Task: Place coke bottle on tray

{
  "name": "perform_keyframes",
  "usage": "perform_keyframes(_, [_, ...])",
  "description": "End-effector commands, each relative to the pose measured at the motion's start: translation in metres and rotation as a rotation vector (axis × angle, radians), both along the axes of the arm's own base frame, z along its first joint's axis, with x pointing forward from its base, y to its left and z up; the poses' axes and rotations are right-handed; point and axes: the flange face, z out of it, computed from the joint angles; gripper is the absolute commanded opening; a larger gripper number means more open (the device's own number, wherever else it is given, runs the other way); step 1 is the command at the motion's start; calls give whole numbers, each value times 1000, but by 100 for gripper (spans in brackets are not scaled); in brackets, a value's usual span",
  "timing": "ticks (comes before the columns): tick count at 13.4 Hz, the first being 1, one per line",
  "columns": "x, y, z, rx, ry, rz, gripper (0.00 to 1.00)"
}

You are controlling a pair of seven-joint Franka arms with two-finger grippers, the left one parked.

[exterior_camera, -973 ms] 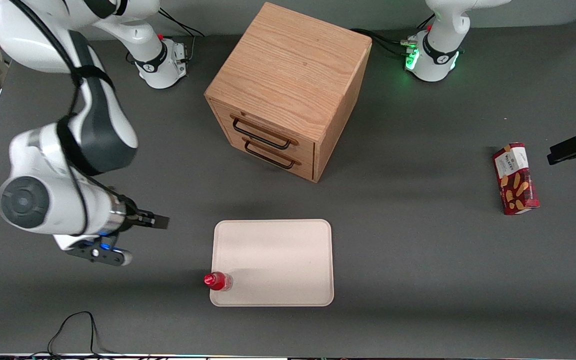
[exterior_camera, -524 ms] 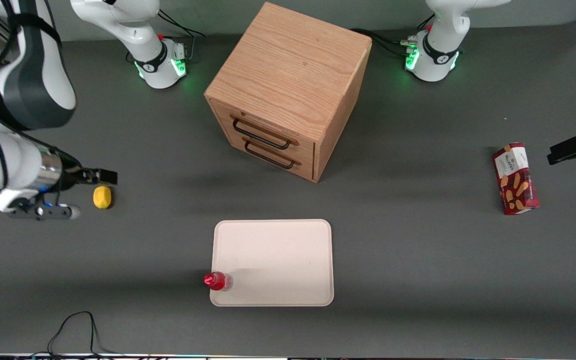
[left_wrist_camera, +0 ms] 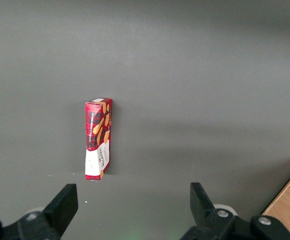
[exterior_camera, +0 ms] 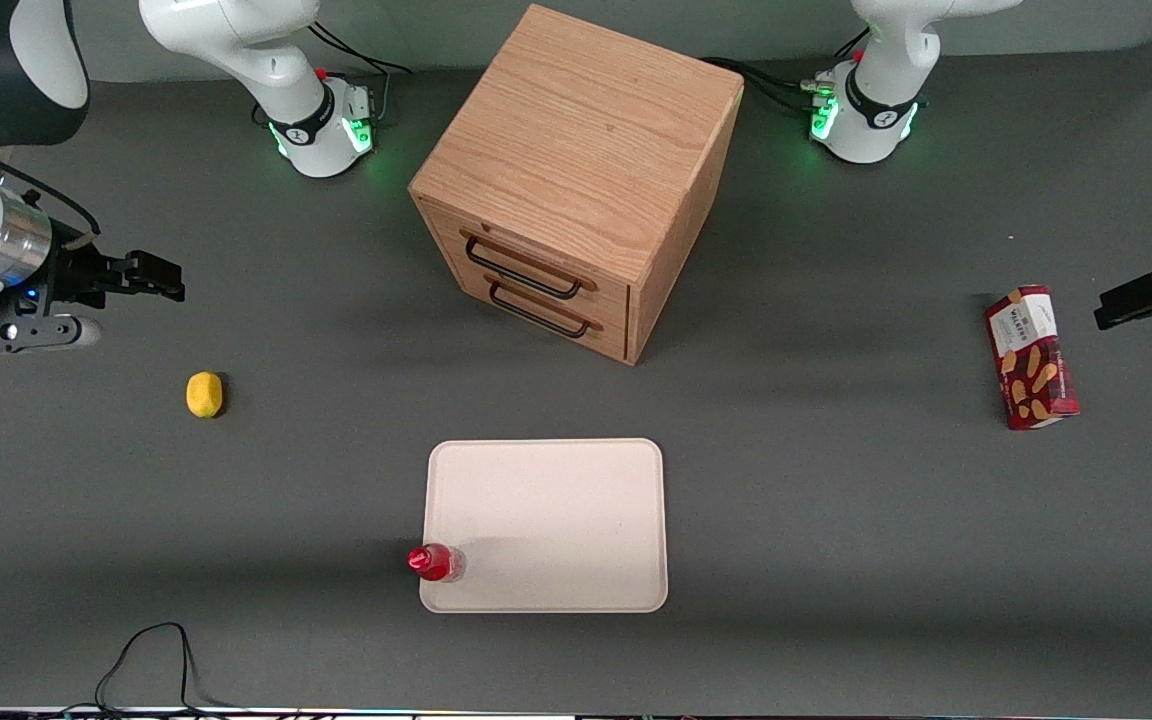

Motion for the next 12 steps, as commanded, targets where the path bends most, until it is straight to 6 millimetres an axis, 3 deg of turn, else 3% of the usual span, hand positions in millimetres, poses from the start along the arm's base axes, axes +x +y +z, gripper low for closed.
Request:
perform_keyframes(1, [-4, -8, 21, 19, -3, -4, 100])
perform_keyframes(12, [-7, -21, 28, 62, 13, 10, 100])
